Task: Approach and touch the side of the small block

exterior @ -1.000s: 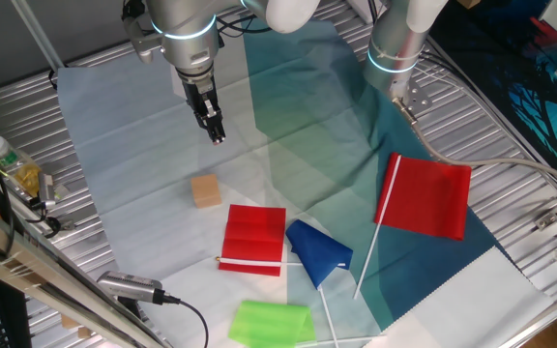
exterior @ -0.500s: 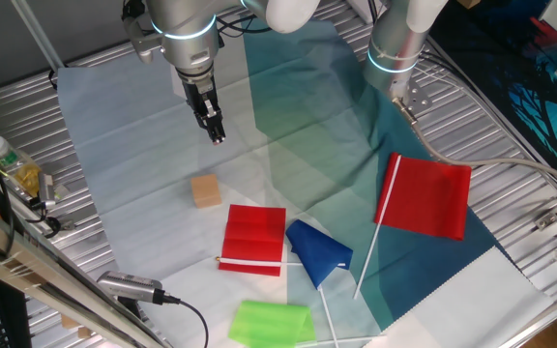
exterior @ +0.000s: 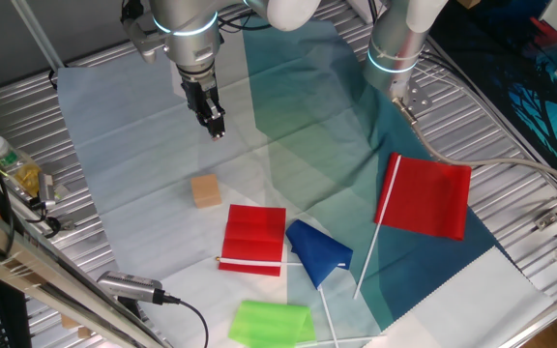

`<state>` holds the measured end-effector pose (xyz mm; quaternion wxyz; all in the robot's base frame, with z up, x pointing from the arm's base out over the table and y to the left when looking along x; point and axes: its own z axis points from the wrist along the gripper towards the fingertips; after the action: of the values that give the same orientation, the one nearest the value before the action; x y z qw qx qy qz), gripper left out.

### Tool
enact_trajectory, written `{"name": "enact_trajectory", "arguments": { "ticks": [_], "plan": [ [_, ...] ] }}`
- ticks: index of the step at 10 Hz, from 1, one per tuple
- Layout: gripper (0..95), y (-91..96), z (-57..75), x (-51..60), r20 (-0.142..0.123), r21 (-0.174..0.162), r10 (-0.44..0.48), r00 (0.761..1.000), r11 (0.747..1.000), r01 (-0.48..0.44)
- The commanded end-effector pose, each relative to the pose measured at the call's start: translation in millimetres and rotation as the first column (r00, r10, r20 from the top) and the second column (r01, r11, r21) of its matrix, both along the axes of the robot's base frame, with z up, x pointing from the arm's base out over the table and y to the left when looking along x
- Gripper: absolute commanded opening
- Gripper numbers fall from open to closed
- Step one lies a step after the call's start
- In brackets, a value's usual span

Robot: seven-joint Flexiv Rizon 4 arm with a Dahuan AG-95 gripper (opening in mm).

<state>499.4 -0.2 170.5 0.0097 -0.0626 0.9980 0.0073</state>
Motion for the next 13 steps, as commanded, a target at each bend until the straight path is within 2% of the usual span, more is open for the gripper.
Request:
{"name": "enact_trajectory", "arguments": {
  "ticks": [1, 13],
  "plan": [
    [0.0, 0.2, -0.5, 0.6, 0.001, 0.0, 0.01, 1.0, 1.0, -0.01],
    [0.0, -0.1, 0.2, 0.8, -0.001, 0.004, 0.0, 1.0, 1.0, 0.0]
  ]
}}
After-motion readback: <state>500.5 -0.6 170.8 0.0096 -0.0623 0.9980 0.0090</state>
